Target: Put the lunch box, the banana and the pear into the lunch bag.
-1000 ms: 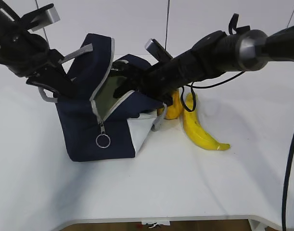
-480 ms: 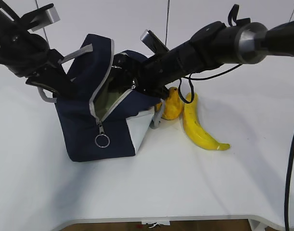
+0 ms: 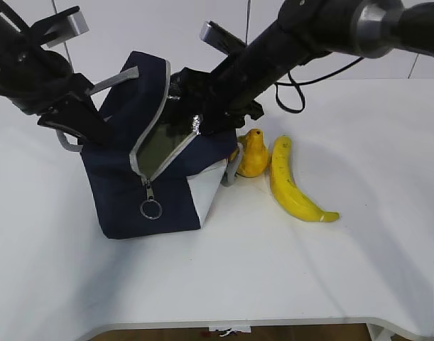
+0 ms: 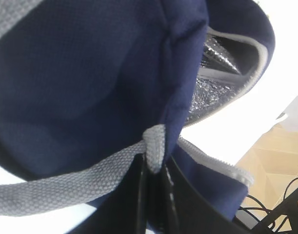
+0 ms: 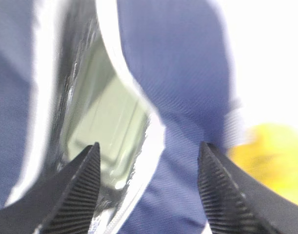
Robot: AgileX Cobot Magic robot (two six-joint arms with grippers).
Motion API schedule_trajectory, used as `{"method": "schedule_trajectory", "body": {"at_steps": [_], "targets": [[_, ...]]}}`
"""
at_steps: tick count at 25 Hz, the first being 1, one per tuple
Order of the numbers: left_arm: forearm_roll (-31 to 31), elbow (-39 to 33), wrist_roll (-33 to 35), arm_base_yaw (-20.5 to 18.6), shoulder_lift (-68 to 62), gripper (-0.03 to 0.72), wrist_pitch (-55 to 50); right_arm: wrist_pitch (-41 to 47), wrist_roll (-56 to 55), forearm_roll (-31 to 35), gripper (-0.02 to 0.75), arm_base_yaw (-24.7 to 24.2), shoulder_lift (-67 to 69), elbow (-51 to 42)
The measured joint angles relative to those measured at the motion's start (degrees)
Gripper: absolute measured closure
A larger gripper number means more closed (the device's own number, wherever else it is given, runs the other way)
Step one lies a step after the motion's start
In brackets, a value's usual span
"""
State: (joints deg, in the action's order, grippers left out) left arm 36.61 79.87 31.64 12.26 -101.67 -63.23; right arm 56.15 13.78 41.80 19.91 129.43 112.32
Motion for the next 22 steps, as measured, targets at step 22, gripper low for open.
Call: {"method": "schedule_trajectory", "body": {"at_steps": [22], "targets": [[-0.5, 0.0, 0.0, 0.0, -0.1, 0.68, 0.6, 15.1, -15.5, -30.9, 0.263, 0.0, -9.9, 8.8]]}}
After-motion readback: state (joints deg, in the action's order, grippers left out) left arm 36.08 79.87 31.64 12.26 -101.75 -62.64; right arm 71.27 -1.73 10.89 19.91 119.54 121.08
